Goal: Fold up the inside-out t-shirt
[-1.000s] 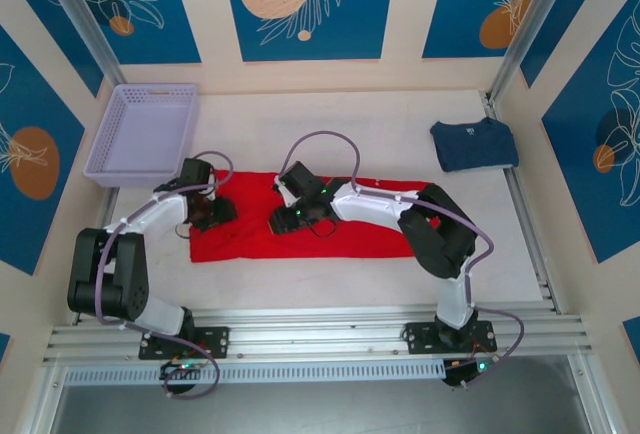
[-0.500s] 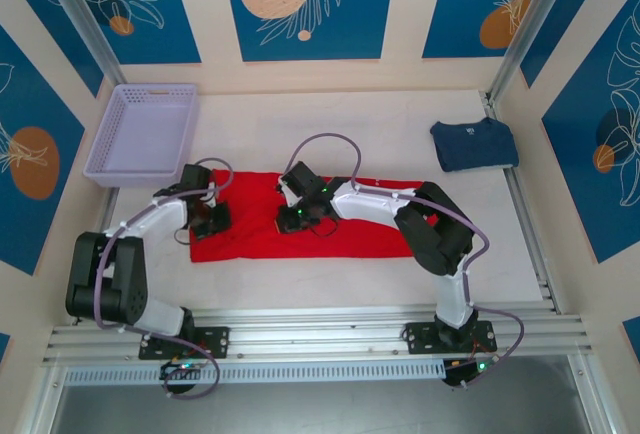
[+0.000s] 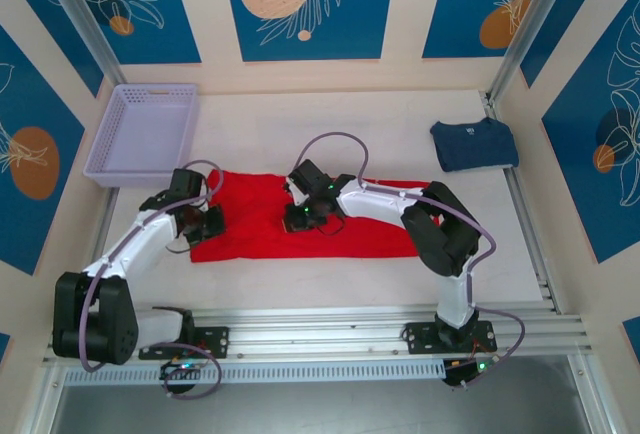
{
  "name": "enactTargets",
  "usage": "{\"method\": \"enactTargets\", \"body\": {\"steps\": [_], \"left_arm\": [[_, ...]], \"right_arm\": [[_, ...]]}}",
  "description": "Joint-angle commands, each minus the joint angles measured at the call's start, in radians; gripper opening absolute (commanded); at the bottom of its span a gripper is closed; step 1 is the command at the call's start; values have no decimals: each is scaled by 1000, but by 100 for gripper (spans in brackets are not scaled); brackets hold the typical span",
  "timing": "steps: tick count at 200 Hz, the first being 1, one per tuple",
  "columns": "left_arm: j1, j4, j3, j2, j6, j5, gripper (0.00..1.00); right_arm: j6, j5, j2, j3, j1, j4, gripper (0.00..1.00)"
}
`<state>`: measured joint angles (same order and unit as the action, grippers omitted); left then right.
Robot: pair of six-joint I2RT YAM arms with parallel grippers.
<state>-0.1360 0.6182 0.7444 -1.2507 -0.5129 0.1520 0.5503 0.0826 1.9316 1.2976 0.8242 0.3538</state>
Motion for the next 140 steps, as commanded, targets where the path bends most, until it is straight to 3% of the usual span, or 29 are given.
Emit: {"method": "enactTargets", "body": {"steps": [1,13,35,52,80,113,140], "left_arm": [[-10,41,-37,10,-25,6,6],[-14,30,-52,4,-28,14,11],[-16,31,-60,-3,-24,1,37],[-16,43,-45,6,-16,-29,51],[-15,41,-13,58,-12,-111,60],[-3,0,9,100,3,-289,69],[44,-104,3,63,13,-319,84]], "right_arm": [[7,71,-33,-5,0,-2,8],[7,73,-31,4,5,-7,13],[2,79,-28,24,14,-29,19],[-4,94,-15,54,24,-43,21],[-6,109,33,102,43,-60,22],[6,101,115,130,48,-55,21],[9,120,170,122,38,-37,20]]}}
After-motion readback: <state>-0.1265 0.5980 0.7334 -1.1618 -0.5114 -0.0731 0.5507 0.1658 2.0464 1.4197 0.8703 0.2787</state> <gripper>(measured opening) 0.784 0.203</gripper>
